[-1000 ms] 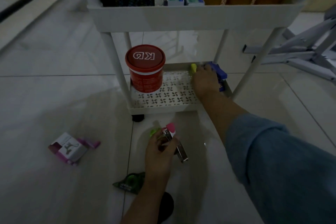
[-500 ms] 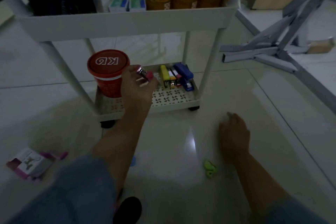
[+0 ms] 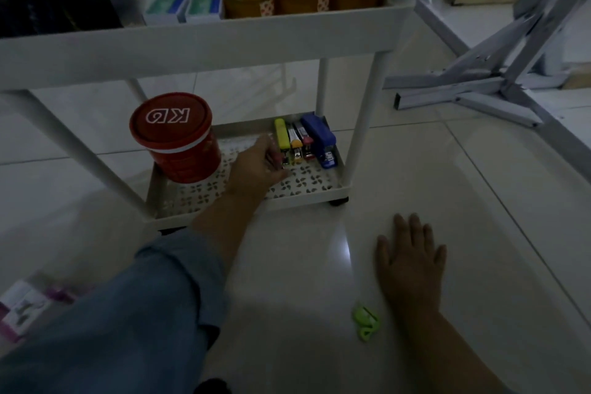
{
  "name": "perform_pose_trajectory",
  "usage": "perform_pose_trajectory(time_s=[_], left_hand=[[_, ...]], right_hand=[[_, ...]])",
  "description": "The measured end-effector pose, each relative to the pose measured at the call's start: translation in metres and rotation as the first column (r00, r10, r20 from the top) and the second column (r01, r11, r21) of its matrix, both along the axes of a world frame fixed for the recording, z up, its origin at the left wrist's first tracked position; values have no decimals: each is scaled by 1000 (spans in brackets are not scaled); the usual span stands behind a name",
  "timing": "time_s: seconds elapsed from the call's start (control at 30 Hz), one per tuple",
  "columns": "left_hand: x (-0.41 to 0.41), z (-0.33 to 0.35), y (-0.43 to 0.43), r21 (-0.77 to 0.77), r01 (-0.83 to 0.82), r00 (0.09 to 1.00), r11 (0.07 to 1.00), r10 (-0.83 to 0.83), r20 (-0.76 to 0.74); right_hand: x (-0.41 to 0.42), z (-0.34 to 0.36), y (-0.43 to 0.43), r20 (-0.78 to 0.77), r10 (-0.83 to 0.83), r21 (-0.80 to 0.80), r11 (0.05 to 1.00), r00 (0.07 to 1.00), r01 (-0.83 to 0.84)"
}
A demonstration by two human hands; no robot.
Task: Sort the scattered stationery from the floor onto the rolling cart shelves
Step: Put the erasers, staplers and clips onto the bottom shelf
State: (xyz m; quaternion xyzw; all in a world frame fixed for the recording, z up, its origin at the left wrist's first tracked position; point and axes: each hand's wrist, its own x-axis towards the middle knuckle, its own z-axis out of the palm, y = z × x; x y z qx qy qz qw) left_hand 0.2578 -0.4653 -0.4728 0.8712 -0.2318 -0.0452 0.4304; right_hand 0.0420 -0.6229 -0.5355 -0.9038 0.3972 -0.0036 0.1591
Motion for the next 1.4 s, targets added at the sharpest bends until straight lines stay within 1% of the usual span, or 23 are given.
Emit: perform_pose_trajectory(time_s=[0.07,0.13,0.2,0.33,0.37,0.47,0.57,0.67,0.8,0.97,1.13,1.27,1.33,1.4], left_hand=[[-4,0,1,-48,-15,999,999,14,-32],[-5,2,1,-82,-84,996,993,80,-48],[-2,2,0,-75,-189,979,979,182,-95],[9,-4,-8,-9,-281,948,960,276,-160],[10,-3,-10,-15,-303,937,953,294,-189],[18,2,-15,-45,-374,909,926,357,-214],[30,4,-25,-39,-405,894,914,387,-225],[36,6,-35,-41,-442,863,896,413,-289],[37,0,-38,-89,-459,849,884,407,-337],[31,-8,-41,-88,-433,870,897,391,-301],[30,2,-36,-32,-426,870,904,399,-291],[-1,24,-21,-126,-446,881,886,410,-236],[-32,37,-7,-220,-408,910,886,377,-171],[-69,45,12,-286,-334,943,898,320,-98]], right_hand=[[0,1,0,6,-2,12,1000,1000,2],[0,1,0,4,-4,11,1000,1000,4],[0,-1,0,-1,-4,8,1000,1000,4],[0,-2,-1,12,-4,-2,1000,1000,4],[-1,-3,-1,13,-3,-3,1000,1000,3],[0,-2,0,14,-2,-8,1000,1000,2],[0,-3,1,13,-15,-7,1000,1000,15],[1,-4,0,11,-19,1,1000,1000,19],[1,-2,0,14,-26,-5,1000,1000,26],[-1,-5,-2,10,-6,-5,1000,1000,6],[0,-7,-1,38,-3,-13,1000,999,3],[-2,-3,2,-5,30,20,999,1000,-30],[-2,2,-1,-47,50,84,995,998,-46],[0,12,-14,-129,85,182,981,988,-60]])
